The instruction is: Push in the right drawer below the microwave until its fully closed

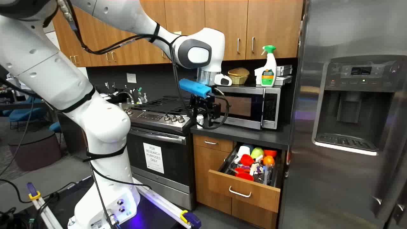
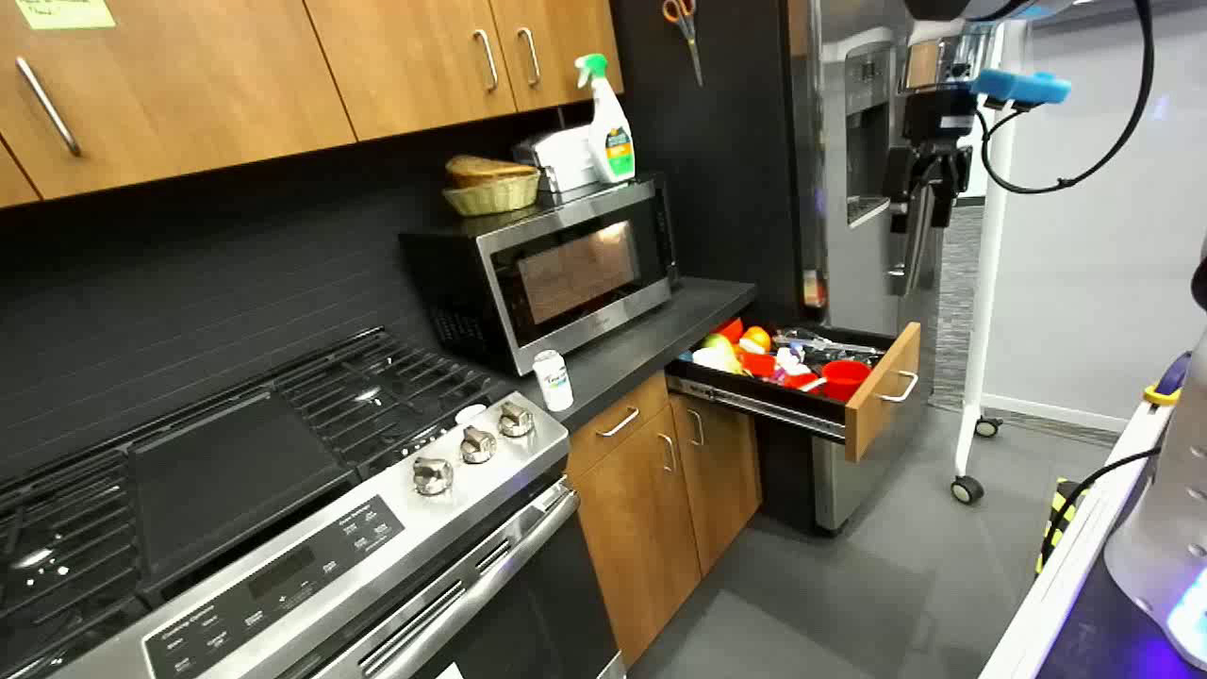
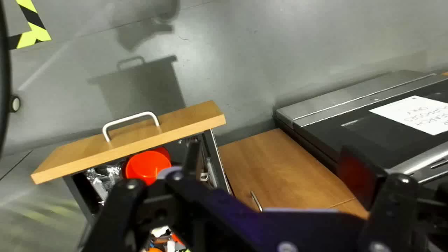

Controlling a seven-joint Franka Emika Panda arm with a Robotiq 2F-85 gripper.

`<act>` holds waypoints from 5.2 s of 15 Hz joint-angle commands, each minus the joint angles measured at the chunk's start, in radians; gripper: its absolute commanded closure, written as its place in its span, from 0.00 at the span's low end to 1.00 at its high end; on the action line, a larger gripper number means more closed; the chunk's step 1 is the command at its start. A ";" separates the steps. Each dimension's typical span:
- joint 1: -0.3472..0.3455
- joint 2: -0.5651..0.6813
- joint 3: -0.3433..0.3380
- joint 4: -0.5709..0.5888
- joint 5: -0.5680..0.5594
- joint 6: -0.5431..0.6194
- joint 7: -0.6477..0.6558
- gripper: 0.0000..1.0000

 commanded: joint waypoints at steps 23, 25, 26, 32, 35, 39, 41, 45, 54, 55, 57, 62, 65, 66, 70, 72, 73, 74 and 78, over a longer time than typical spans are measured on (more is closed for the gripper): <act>-0.028 0.007 0.027 0.001 0.017 -0.001 -0.014 0.00; -0.028 0.007 0.027 0.001 0.017 -0.001 -0.014 0.00; -0.028 0.007 0.027 0.001 0.017 -0.001 -0.014 0.00; -0.028 0.007 0.027 0.001 0.017 -0.001 -0.014 0.00; -0.030 0.006 0.028 -0.001 0.015 0.002 -0.013 0.00; -0.036 0.010 0.034 -0.012 0.006 0.026 -0.014 0.00; -0.043 0.013 0.036 -0.027 -0.010 0.057 -0.016 0.00; -0.061 0.033 0.033 -0.032 -0.036 0.125 -0.019 0.00; -0.128 0.102 0.016 -0.012 -0.151 0.162 -0.045 0.00; -0.138 0.109 0.012 -0.012 -0.164 0.166 -0.049 0.00; -0.161 0.121 0.002 -0.019 -0.197 0.177 -0.061 0.00; -0.187 0.129 -0.057 -0.057 -0.197 0.247 -0.154 0.00; -0.195 0.139 -0.094 -0.085 -0.193 0.292 -0.209 0.00; -0.197 0.142 -0.107 -0.089 -0.188 0.292 -0.231 0.00; -0.210 0.140 -0.146 -0.121 -0.200 0.327 -0.329 0.00; -0.226 0.141 -0.156 -0.145 -0.214 0.355 -0.355 0.00; -0.237 0.142 -0.159 -0.158 -0.223 0.375 -0.365 0.00; -0.252 0.143 -0.161 -0.171 -0.235 0.390 -0.372 0.00; -0.300 0.184 -0.167 -0.178 -0.279 0.446 -0.391 0.00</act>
